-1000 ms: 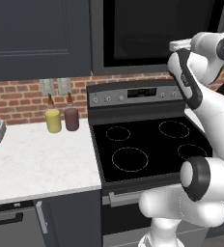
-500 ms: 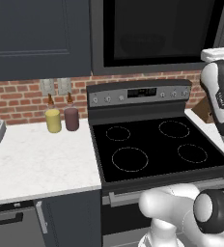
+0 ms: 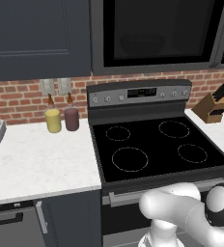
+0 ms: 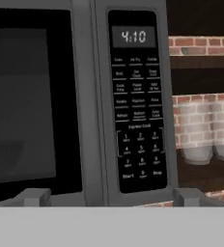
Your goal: Open the microwave, place the bowl with waffle inside the microwave, then close the microwave door and turn it on.
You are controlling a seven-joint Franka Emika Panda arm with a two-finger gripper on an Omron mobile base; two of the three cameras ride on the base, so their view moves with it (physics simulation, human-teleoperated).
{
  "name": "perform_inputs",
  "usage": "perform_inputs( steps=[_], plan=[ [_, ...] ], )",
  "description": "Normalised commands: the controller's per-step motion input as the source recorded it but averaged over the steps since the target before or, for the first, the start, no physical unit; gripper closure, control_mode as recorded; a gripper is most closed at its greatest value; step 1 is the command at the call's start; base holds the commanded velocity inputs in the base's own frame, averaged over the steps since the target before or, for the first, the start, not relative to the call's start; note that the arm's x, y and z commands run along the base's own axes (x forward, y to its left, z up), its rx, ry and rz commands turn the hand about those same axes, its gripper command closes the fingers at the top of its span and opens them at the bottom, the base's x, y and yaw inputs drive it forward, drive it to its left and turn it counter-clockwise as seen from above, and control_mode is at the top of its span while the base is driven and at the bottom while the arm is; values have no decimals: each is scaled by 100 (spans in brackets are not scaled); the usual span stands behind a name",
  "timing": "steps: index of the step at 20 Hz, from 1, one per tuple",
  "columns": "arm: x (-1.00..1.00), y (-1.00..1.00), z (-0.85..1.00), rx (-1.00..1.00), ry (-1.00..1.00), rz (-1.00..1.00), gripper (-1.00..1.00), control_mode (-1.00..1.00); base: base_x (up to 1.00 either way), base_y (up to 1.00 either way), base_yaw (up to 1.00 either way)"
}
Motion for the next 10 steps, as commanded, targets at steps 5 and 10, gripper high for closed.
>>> perform_inputs(
  steps=[5, 10],
  plan=[
    [0, -84, -44, 14, 0, 0, -100, -100, 0, 0, 0],
    [0, -57, -31, 9, 0, 0, -100, -100, 0, 0, 0]
  ],
)
